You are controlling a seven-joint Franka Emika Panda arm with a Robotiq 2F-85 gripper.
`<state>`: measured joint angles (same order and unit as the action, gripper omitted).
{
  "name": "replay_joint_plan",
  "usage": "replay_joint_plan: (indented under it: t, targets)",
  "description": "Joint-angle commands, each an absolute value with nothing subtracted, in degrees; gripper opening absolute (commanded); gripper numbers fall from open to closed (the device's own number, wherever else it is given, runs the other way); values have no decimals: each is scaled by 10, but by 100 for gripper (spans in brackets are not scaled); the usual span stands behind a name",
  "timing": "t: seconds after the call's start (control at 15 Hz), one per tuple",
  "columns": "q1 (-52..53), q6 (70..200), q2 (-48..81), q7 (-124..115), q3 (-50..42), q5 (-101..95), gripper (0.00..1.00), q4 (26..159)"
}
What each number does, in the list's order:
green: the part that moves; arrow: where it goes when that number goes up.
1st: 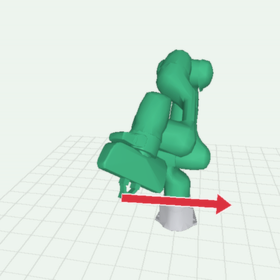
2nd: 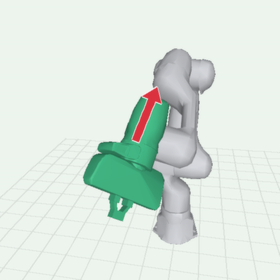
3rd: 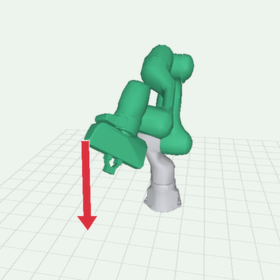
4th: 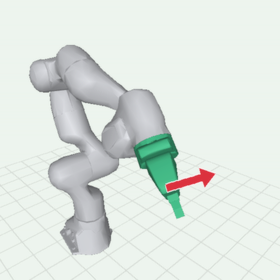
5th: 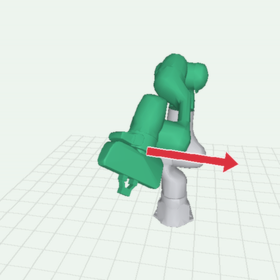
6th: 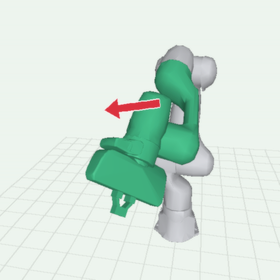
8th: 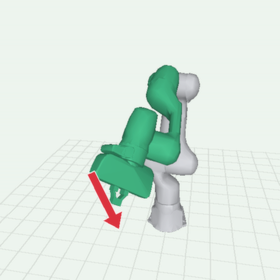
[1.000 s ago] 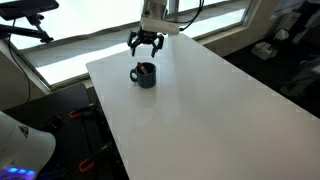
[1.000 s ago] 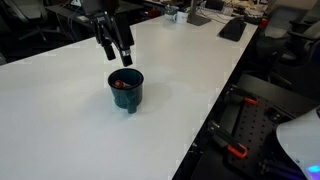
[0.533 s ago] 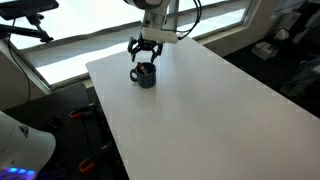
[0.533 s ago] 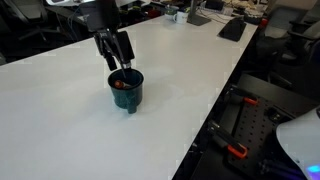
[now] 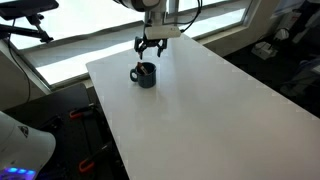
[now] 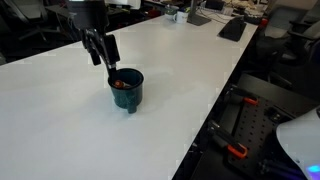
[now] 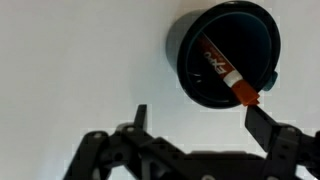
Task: Remove the marker from the cup
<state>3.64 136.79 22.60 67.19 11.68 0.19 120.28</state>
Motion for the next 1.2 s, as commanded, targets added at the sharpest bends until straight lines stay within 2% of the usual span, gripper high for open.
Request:
replay_joint_plan:
  t: [0.0,1.13]
  targets:
    - [32,1366,227,670,120,0,100,1201]
    - [38,1269,244,663,117,-6,100,1178]
